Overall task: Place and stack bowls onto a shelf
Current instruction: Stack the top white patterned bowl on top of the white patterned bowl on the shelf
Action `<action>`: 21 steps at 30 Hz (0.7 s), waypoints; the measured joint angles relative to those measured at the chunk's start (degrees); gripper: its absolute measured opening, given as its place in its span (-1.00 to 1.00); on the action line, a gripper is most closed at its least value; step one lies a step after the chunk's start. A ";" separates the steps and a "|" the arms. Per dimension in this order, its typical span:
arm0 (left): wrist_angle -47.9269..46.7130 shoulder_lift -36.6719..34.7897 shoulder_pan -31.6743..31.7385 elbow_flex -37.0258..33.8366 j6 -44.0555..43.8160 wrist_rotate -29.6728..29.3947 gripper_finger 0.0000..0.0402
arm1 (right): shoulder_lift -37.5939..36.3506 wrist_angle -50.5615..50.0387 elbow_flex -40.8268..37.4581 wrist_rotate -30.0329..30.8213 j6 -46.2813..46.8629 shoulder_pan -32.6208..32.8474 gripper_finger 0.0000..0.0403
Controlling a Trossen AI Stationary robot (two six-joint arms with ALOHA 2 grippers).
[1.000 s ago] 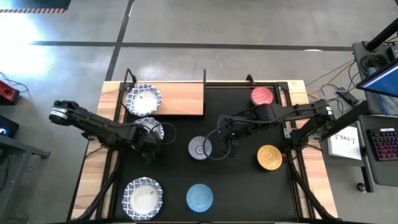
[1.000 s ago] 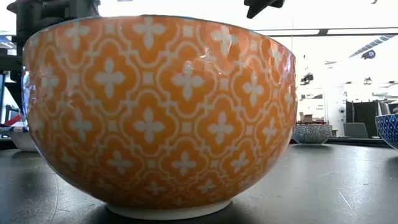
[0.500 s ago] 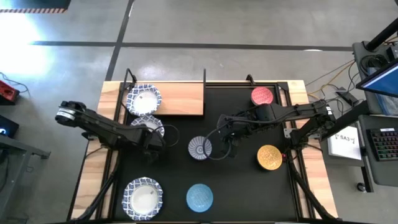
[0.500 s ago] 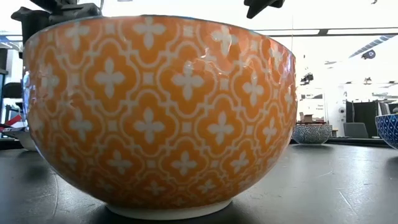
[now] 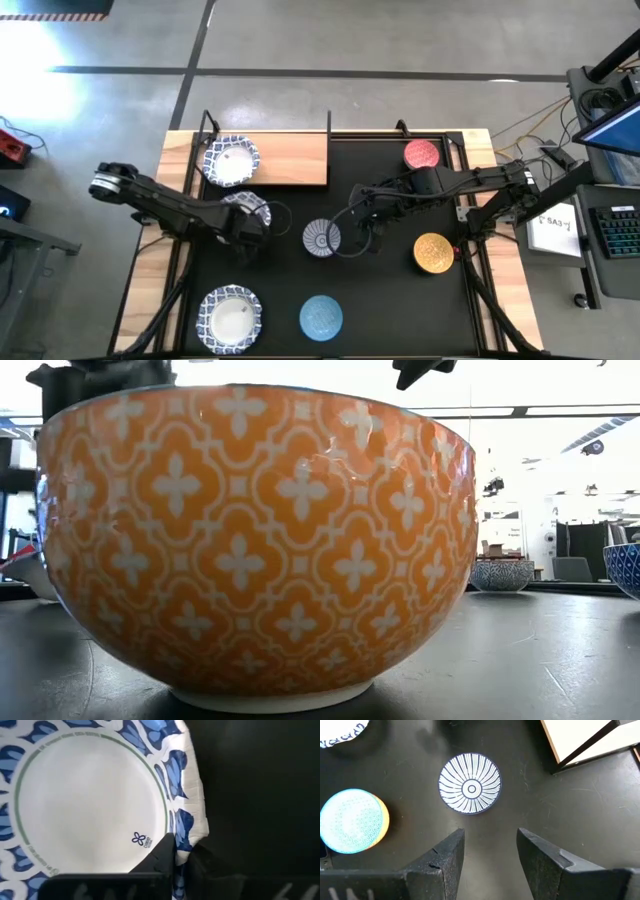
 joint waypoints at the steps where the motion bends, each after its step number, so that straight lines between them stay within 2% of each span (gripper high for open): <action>1: 0.00 -0.18 0.02 1.06 0.40 0.73 -0.99 | 0.00 0.01 0.00 -0.02 -0.01 0.00 -0.16; 9: -0.57 -0.33 -0.04 14.76 9.23 2.33 -1.00 | 0.00 -0.07 -0.21 -0.02 -2.90 0.00 -0.16; 13: -3.06 -0.33 -0.04 22.88 14.72 0.35 -1.00 | 0.00 -0.07 -0.22 -0.02 -5.20 -0.02 -0.16; 16: -6.83 -0.33 -0.04 28.02 18.04 -5.30 -1.00 | 0.00 -0.06 -0.22 -0.02 -7.08 -0.02 -0.16; 21: -13.44 -0.35 0.66 33.46 20.23 -20.59 -1.00 | 0.00 -0.04 -0.22 -0.02 -8.37 -0.02 -0.16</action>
